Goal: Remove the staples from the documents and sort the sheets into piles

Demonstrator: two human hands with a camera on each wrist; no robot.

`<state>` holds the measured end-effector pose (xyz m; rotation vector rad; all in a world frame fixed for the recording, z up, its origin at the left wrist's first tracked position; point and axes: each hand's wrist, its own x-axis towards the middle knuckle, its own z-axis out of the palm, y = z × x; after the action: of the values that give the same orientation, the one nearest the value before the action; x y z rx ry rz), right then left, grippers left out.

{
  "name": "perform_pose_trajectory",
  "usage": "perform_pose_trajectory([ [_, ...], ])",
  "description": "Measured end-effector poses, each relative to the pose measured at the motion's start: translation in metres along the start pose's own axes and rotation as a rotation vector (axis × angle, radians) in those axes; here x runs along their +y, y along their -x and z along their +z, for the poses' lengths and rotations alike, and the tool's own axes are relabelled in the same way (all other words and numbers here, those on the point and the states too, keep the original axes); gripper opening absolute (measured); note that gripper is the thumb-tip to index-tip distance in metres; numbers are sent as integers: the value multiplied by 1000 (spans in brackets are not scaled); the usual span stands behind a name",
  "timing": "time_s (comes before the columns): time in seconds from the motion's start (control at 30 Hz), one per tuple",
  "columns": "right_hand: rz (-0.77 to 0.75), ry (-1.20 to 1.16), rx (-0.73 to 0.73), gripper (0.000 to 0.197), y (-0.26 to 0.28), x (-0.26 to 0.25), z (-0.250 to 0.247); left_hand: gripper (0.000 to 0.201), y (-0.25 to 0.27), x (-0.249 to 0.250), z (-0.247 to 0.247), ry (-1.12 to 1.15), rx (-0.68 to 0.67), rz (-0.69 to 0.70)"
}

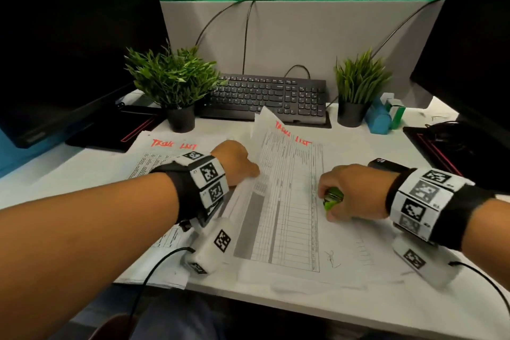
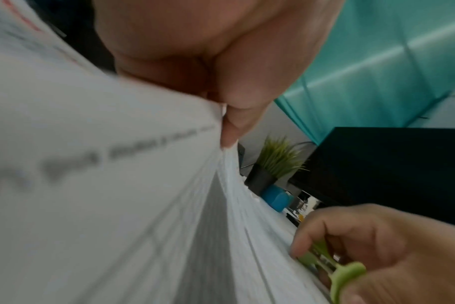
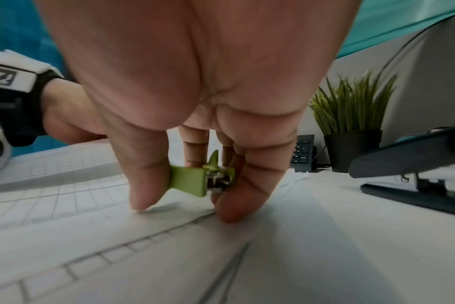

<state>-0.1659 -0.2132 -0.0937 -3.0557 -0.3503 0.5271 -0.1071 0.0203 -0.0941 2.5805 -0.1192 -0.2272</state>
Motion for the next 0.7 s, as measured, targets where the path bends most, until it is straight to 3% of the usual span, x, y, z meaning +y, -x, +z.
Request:
perform_pose_trajectory([
  [0.07, -5, -35, 4, 37, 1, 4, 0, 37, 6, 2, -3, 140, 32, 18],
  [0.17, 2, -113, 68, 35, 6, 13, -3, 21, 14, 1, -6, 446, 116, 33],
  [0.27, 4, -228, 132, 31, 8, 26, -6, 35, 22, -5, -3, 694, 136, -35],
  [0.33, 9, -230, 121, 33, 8, 30, -6, 29, 31, -12, 6, 815, 85, -137],
  [0.43, 4, -152, 56, 44, 9, 28, -2, 20, 46, -12, 24, 1075, -132, -269],
  [0.5, 13, -83, 25, 45, 10, 26, 0, 23, 42, -13, 28, 1123, -154, -301],
  [0.63, 49, -59, -11, 44, 10, 26, -4, 28, 20, -18, 22, 1146, 22, -350],
  [0.7, 72, -51, 8, 48, 8, 23, -8, 28, 14, -16, 26, 1116, 27, -362],
])
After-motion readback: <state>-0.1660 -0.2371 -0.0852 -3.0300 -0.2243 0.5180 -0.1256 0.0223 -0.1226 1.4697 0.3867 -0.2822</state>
